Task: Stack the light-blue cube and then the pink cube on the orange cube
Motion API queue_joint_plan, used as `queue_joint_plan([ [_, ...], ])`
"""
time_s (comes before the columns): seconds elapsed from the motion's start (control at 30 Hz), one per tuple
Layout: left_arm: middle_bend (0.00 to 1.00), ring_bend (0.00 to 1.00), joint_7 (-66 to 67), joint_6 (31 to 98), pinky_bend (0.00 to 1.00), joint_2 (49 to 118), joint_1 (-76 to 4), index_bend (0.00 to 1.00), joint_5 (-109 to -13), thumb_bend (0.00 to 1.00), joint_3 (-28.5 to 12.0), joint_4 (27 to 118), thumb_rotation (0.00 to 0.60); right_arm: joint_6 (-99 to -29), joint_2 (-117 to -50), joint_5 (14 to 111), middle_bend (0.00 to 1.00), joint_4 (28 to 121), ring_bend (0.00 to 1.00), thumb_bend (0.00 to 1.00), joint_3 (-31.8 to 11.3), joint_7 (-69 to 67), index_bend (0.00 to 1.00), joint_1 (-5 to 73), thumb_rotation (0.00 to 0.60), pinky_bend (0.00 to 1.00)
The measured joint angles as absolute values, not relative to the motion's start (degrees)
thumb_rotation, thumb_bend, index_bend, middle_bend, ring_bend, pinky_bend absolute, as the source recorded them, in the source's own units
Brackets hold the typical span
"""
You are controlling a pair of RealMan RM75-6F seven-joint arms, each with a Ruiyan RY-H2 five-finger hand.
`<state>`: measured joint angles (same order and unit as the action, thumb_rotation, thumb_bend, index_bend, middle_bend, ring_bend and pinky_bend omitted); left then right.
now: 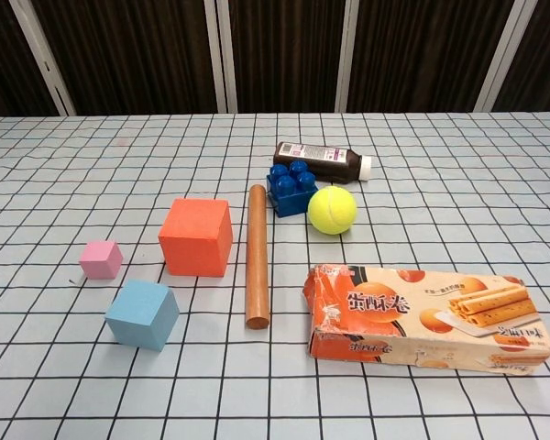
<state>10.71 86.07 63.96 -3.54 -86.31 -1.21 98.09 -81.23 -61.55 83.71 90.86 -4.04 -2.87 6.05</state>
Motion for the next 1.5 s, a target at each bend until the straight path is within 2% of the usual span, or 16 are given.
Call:
queue_joint_plan([
  [0.17,0.22,0.18,11.17,85.67,0.22,64.38,-3.79,0.14,-86.40,0.33,-1.16,98.07,0.600,-81.14,-61.48,84.01,0.01,90.82,0.01,0.13,-3.89,-3.19,0.00,6.07,0.600,0.10],
  [0.23,0.30,0.27,11.25,85.56,0.32,64.79,-4.02,0.14,-86.98,0.31,-1.09,98.07,0.600,-80.88,-61.46,83.94,0.01,90.83,0.01,0.13,-3.84,-3.36,0.00,6.10,0.600,0.10],
  [0.3,0.47,0.45,10.97,85.20,0.51,65.13,-4.33,0.15,-87.80,0.28,-0.85,98.27,0.600,-80.46,-61.45,83.75,0.01,90.74,0.01,0.13,-3.81,-3.49,0.00,6.20,0.600,0.10],
  [0.4,0.69,0.65,9.30,84.68,0.74,66.15,-5.06,0.20,-89.10,0.26,-0.72,98.79,0.600,-79.83,-61.43,83.44,0.01,90.64,0.01,0.13,-3.81,-3.62,0.00,6.41,0.600,0.10],
  [0.5,0.78,0.73,9.01,84.56,0.82,68.21,-6.14,0.22,-89.80,0.24,-1.52,99.02,0.600,-79.40,-61.36,83.47,0.01,90.60,0.01,0.13,-3.76,-3.91,0.00,6.62,0.600,0.10],
  [0.6,0.82,0.76,10.49,83.25,0.85,69.26,-7.56,0.23,-89.96,0.21,-2.18,100.15,0.600,-79.09,-61.29,83.38,0.01,90.46,0.01,0.13,-3.77,-4.14,0.00,6.77,0.600,0.10],
  [0.77,0.84,0.78,13.64,76.21,0.87,67.48,-10.58,0.23,-88.10,0.18,-2.23,106.23,0.600,-78.84,-61.26,83.14,0.01,90.36,0.01,0.13,-3.78,-4.35,0.00,6.81,0.600,0.10],
  [1.07,0.84,0.79,28.68,67.62,0.88,65.63,-16.91,0.28,-74.85,0.16,-4.70,116.90,0.600,-78.21,-61.21,82.82,0.01,90.62,0.01,0.13,-3.73,-3.86,0.00,7.06,0.600,0.10],
  [1.27,0.84,0.79,34.60,63.98,0.88,68.05,-21.96,0.32,-68.29,0.19,-6.20,118.73,0.600,-78.28,-61.08,82.42,0.01,90.60,0.01,0.13,-3.82,-4.17,0.00,6.93,0.600,0.10],
  [1.5,0.84,0.79,38.66,62.90,0.88,72.16,-26.01,0.33,-62.59,0.20,-6.94,118.48,0.600,-78.16,-60.93,82.34,0.01,90.44,0.01,0.13,-3.89,-4.81,0.00,6.96,0.600,0.10],
])
